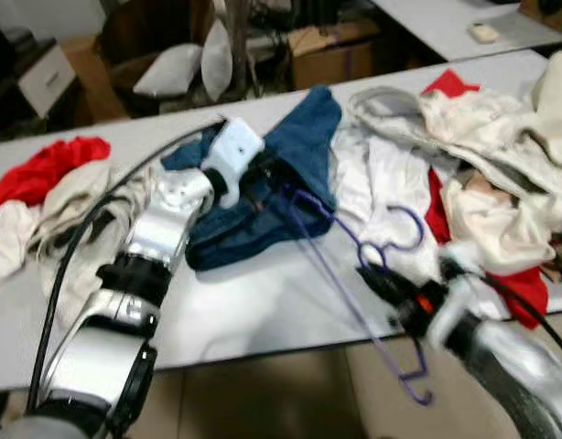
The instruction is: Hang hanger
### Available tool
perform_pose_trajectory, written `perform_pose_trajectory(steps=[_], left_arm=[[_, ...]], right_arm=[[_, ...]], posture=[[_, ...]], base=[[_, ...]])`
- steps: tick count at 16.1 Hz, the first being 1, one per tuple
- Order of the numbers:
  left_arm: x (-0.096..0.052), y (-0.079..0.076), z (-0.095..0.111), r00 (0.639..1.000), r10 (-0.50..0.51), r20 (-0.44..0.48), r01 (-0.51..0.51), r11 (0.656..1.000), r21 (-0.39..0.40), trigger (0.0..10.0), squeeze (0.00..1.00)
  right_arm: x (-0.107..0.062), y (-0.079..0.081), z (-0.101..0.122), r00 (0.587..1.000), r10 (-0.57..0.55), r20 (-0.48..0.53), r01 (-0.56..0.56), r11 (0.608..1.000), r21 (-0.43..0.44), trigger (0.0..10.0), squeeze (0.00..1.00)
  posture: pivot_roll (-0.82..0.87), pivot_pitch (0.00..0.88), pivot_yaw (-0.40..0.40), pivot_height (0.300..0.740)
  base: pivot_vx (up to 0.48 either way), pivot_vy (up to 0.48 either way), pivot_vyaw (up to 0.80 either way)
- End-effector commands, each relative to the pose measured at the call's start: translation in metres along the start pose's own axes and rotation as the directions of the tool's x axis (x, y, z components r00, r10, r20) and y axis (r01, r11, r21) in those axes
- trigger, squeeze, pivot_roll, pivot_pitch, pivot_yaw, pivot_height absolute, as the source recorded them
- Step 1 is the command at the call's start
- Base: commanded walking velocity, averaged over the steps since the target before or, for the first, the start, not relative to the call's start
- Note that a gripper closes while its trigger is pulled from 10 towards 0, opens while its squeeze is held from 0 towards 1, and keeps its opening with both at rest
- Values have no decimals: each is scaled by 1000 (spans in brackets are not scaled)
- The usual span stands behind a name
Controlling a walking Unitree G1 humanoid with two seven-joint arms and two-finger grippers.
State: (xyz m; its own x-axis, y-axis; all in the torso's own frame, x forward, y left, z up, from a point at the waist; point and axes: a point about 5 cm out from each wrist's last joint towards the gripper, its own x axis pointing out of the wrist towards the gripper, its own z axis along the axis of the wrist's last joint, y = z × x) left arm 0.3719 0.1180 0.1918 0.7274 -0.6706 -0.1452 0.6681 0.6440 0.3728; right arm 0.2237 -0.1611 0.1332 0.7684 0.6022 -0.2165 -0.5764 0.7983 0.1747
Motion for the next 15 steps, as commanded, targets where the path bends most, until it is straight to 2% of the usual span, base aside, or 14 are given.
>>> perform_pose_trajectory(steps=[1, 4, 5, 7, 8, 10, 11, 12, 13, 14, 15], left_arm=[[-5, 5, 4, 1000, 0, 0, 0, 1000, 14, 0, 0], [-11, 5, 7, 1000, -1, -20, 2, 999, 34, 0, 0], [-12, 6, 7, 1000, 3, -30, -2, 999, 42, 0, 0], [-13, 6, 11, 1000, -7, -30, 9, 999, 40, 0, 0], [-14, 12, 21, 999, -34, -19, 34, 999, 17, 0, 0], [-14, 17, 31, 997, -67, 32, 70, 994, -87, 0, 0], [-13, 20, 43, 992, -89, 89, 106, 975, -197, 0, 0], [-13, 21, 53, 982, -138, 131, 167, 954, -247, 0, 0], [-13, 22, 59, 977, -156, 148, 190, 948, -255, 0, 0], [-10, 23, 71, 965, -189, 185, 236, 931, -279, 0, 0], [-7, 20, 75, 959, -210, 189, 257, 926, -275, 0, 0]], right_arm=[[5, -4, -8, 999, -27, -43, 29, 999, 42, 10000, 0], [27, -20, 7, 991, -129, 27, 124, 983, 139, 10000, 0], [31, -24, 12, 983, -168, 69, 152, 968, 202, 10000, 0], [34, -31, 14, 965, -245, 92, 213, 940, 267, 10000, 0], [44, -40, 17, 934, -344, 97, 306, 910, 280, 10000, 0], [52, -37, 36, 935, -302, 183, 247, 930, 274, 10000, 0], [54, -40, 52, 926, -293, 237, 222, 933, 284, 10000, 0], [55, -44, 66, 916, -285, 282, 192, 929, 315, 10000, 0], [56, -47, 74, 908, -281, 310, 171, 926, 337, 10000, 0], [59, -53, 97, 884, -274, 378, 104, 905, 412, 10000, 0], [61, -54, 105, 875, -266, 404, 58, 887, 458, 10000, 0]], posture=[[-124, 0, 133, 740], [-107, 0, 130, 740], [-109, 0, 135, 740], [-115, 0, 144, 740], [-122, 0, 153, 740], [-135, 0, 161, 740], [-133, 0, 150, 740], [-132, 0, 148, 740], [-134, 0, 148, 740], [-134, 0, 145, 740], [-135, 0, 146, 740]], base=[[0, 0, 0], [0, 0, 0], [0, 0, 0], [0, 0, 0], [0, 0, 0], [0, 0, 0], [0, 0, 0], [0, 0, 0], [0, 0, 0], [0, 0, 0], [0, 0, 0]])
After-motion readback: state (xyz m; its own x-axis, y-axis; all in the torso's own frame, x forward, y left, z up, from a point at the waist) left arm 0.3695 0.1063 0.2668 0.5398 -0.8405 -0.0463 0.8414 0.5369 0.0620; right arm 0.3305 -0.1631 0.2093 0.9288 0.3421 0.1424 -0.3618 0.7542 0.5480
